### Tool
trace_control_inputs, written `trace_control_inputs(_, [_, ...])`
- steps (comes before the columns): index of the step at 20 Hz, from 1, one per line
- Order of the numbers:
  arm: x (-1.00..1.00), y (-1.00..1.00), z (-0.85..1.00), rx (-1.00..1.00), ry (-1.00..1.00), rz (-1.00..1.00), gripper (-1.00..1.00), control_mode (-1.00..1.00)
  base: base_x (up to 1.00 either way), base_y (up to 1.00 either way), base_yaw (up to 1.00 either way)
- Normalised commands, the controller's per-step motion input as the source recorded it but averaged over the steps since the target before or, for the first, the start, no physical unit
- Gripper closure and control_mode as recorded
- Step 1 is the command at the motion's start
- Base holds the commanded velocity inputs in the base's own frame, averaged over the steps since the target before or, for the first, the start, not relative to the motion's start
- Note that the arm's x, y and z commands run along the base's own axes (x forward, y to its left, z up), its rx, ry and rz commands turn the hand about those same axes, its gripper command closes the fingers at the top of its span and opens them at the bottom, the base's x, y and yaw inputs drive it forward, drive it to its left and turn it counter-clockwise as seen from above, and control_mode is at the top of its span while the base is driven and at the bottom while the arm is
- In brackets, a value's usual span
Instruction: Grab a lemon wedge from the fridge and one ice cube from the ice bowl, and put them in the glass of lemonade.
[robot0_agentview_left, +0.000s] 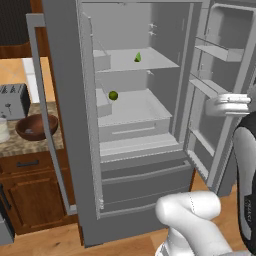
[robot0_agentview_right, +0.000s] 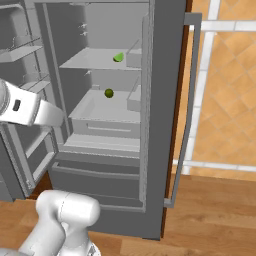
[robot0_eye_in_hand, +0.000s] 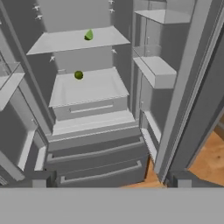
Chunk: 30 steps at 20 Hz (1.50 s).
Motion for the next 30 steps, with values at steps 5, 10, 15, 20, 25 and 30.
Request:
trace_control_inputs(5, [-0.53,0.00,0.00,0.00,-0.06,0.00,-1.00,-1.00,0.00,0.00,0.00])
trace_control_inputs(10, [-0.20,0.00,0.01,0.00,-0.01,0.00,-1.00,-1.00,0.00,0.00,0.00])
trace_control_inputs(15, [0.01,-0.01,0.02,0.00,-0.02,0.08,-1.00,-1.00,0.00,0.00,0.00])
trace_control_inputs(20, [0.00,-0.01,0.00,0.00,0.00,0.04,-1.00,1.00,0.11,0.00,0.04])
trace_control_inputs(25, [0.00,0.00,0.00,0.00,0.00,0.00,-1.00,1.00,0.56,0.04,0.06])
trace_control_inputs(30, [0.00,0.00,0.00,0.00,0.00,0.00,-1.00,1.00,0.63,0.03,0.00])
